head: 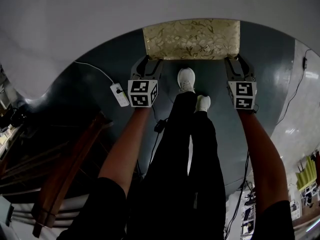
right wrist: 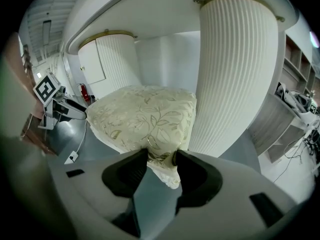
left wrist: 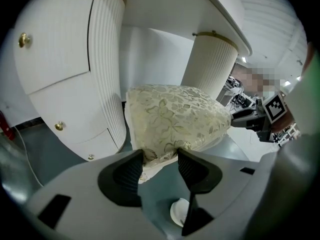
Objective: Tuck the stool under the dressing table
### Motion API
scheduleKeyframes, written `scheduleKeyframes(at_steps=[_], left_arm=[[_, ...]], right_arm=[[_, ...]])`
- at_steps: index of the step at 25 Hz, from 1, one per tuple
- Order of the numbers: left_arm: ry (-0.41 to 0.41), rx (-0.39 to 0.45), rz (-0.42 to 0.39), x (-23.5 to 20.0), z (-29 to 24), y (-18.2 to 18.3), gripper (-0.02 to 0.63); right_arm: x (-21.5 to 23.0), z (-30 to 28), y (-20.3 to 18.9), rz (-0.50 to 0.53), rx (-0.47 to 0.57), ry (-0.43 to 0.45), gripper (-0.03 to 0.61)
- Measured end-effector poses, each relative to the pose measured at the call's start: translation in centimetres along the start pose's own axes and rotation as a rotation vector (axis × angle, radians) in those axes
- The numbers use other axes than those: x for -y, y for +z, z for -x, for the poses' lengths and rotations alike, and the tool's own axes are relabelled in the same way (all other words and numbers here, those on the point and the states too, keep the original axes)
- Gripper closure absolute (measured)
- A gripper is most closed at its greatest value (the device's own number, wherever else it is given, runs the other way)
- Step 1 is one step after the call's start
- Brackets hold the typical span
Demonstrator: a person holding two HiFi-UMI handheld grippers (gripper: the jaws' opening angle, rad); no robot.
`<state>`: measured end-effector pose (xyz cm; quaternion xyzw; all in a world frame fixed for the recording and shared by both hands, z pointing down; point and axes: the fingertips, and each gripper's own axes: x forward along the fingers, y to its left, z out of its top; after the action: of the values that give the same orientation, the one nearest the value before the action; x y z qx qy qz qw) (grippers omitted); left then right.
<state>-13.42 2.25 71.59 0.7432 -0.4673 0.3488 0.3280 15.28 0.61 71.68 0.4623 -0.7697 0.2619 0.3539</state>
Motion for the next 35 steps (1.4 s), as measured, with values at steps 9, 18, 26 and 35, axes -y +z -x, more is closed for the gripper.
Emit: scheduleKeyframes(at_steps=[9,18,26,35], left_arm=[[0.07,0.03,0.036,-2.3,0.0,1.9,0.382],[0.03,-0.005,-0.029,-3.4,-0.2,4.2,0.382],[0.053,0.0,-0.065,-4.0,-1.0,5.0,0.379],[0.054,0.034,-0.11,-3.7,-1.0,5.2,0.377]], right_arm=[[0.2,-1.7,3.9,-0.039,0.069,0.033,0.379],[0.3,-1.8,5.5,-0.053,0.092,-0.001,0.379],[0.4,-2.5,6.1,-0.048,0.115,0.022,0.379],[0.9,-2.6,6.1,-0.024,0.141,0.04,0.379]])
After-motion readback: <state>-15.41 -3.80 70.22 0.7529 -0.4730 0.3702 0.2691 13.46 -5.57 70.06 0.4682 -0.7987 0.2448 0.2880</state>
